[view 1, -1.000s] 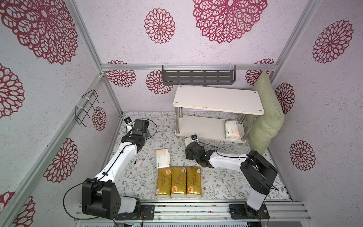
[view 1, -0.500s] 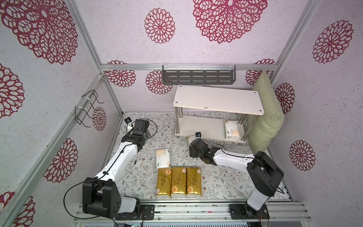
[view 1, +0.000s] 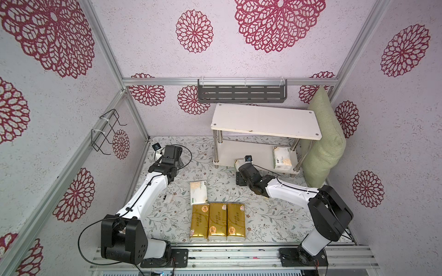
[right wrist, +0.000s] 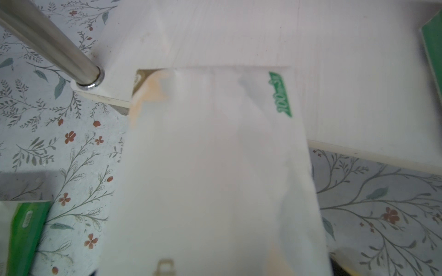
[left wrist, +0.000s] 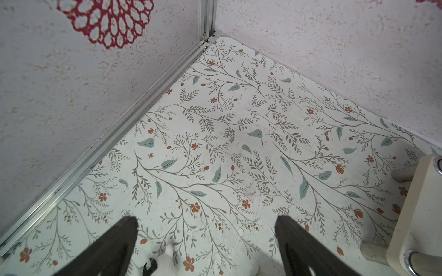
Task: Place the tissue boxes on the shelf by color
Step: Pick up the box of tissues from the center of the board.
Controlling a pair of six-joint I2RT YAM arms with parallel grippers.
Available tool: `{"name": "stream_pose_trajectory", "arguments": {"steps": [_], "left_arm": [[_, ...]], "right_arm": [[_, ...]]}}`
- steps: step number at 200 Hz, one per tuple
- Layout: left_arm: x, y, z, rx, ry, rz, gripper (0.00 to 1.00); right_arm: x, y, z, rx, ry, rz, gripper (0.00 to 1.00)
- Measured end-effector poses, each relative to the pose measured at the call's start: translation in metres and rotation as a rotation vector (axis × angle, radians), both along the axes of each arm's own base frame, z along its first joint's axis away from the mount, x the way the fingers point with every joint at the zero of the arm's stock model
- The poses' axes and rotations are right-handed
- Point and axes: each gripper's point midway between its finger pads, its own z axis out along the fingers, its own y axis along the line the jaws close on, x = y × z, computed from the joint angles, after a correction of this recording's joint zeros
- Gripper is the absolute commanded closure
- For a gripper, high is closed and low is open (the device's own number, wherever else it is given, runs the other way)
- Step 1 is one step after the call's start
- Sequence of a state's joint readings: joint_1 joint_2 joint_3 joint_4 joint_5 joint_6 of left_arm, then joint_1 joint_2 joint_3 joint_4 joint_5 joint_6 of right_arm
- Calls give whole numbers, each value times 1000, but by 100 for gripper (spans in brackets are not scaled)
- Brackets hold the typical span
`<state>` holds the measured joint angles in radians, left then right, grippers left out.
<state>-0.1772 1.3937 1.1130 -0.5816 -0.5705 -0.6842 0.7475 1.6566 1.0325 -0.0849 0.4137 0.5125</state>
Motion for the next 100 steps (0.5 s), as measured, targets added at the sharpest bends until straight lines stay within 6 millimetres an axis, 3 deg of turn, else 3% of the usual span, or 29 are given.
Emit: {"name": "stream_pose_trajectory", "arguments": {"steps": [63, 100], "left_arm": [[0, -1, 0, 0, 1, -2, 3], [0, -2, -1, 2, 4, -5, 3]], "right_arm": [[24, -36, 2, -8, -7, -89, 23], [48, -42, 14, 17, -39, -131, 23]]}}
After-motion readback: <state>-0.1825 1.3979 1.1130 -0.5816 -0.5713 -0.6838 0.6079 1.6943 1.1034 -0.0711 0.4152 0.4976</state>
